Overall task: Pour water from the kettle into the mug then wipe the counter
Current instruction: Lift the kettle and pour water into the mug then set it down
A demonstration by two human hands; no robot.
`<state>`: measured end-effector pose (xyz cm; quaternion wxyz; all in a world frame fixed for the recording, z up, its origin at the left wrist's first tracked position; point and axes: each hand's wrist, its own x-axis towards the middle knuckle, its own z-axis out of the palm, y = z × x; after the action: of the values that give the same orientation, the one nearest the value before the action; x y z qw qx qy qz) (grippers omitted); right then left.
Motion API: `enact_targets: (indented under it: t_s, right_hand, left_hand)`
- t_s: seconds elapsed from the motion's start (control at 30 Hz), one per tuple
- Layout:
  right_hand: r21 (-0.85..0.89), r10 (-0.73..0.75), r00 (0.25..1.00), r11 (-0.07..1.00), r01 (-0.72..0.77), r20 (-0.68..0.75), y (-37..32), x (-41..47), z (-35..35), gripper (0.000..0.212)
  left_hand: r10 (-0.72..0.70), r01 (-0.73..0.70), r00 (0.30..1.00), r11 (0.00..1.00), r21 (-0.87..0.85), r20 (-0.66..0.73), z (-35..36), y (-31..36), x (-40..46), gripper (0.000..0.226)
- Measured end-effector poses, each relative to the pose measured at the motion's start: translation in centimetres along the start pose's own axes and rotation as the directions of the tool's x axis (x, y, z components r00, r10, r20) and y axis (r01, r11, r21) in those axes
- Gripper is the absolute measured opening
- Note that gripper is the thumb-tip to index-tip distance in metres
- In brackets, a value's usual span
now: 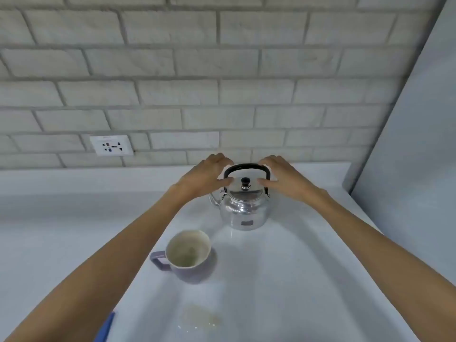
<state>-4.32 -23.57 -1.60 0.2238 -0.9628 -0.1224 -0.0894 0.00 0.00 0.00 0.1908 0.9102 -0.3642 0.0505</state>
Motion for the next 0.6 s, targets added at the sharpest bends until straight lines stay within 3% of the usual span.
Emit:
enact_targets:
  t_s: [0.2,0.37,0.6]
  right_hand:
    - [0.175,0.066,0.998,0.982,-0.069,0.023,2.1,2.5,1.3,0.057]
    - [0.345,0.049,0.999,0.938,-0.041,-0.016,3.0,4.0,2.9,0.033]
    - [0.543,0.147,0.98,0.838,-0.051,-0.136,4.0,5.0,5.5,0.034]
  left_hand:
    - [-0.07,0.071,0.997,0.997,-0.033,0.028,3.1,-0.7,3.3,0.056]
    - [-0.142,0.147,0.989,0.972,-0.183,0.04,4.9,-2.0,5.3,0.046]
    - [-0.227,0.212,0.973,0.845,-0.491,0.03,6.9,-2.9,5.7,0.031]
